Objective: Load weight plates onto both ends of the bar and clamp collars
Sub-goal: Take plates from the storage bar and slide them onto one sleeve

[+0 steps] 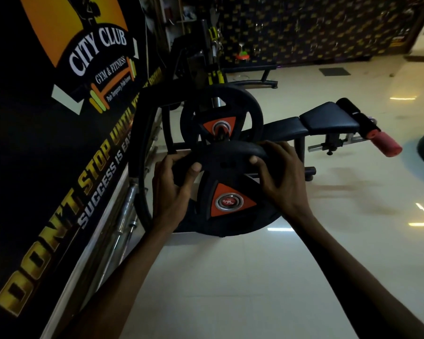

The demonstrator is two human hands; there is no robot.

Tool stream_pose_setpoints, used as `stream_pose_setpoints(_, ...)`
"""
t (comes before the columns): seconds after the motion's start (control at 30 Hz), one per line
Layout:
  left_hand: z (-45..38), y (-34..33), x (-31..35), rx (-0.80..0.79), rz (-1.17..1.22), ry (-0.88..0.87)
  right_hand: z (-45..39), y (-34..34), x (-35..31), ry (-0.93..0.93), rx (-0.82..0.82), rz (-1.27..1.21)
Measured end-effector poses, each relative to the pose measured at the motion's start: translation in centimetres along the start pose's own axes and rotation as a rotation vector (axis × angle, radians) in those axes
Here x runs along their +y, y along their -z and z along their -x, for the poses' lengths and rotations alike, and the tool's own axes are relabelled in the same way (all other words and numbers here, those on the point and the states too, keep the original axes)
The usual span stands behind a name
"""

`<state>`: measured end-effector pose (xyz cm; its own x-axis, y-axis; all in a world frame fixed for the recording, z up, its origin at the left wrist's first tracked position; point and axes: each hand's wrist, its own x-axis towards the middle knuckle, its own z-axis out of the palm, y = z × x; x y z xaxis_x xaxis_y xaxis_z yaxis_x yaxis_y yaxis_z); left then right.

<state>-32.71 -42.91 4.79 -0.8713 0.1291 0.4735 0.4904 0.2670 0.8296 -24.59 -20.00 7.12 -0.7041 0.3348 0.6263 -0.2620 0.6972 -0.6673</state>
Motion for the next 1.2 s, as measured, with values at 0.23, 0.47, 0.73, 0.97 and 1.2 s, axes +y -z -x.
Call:
stream_pose_setpoints(0.23,-3.4,-1.1,-1.2,-0.015,-0.002,0.006,-2.7,-2.1,1.3,-0.015,0.022,0.017)
stream_pose_setpoints(0.47,-5.2,-4.8,-3.6,0.027,-0.321,-0.331,-3.9,-5.3,5.3,0.248,0.039,0.174)
stream_pose_setpoints(0.73,-7.8,-6.4,-7.4,0.093,-0.511,-0.450,-5.5,-8.5,9.3,0.375,0.146,0.419)
stream_pose_setpoints(0.97,-14.2,-8.6,-10.3,0.072,-0.496,-0.433,-10.8,-10.8,11.6,0.334,0.080,0.428)
stream_pose_setpoints(1.2,-22.1,-10.9,-12.3,0.047,-0.573,-0.469,-17.1,-13.6,14.4,0.223,0.027,0.430)
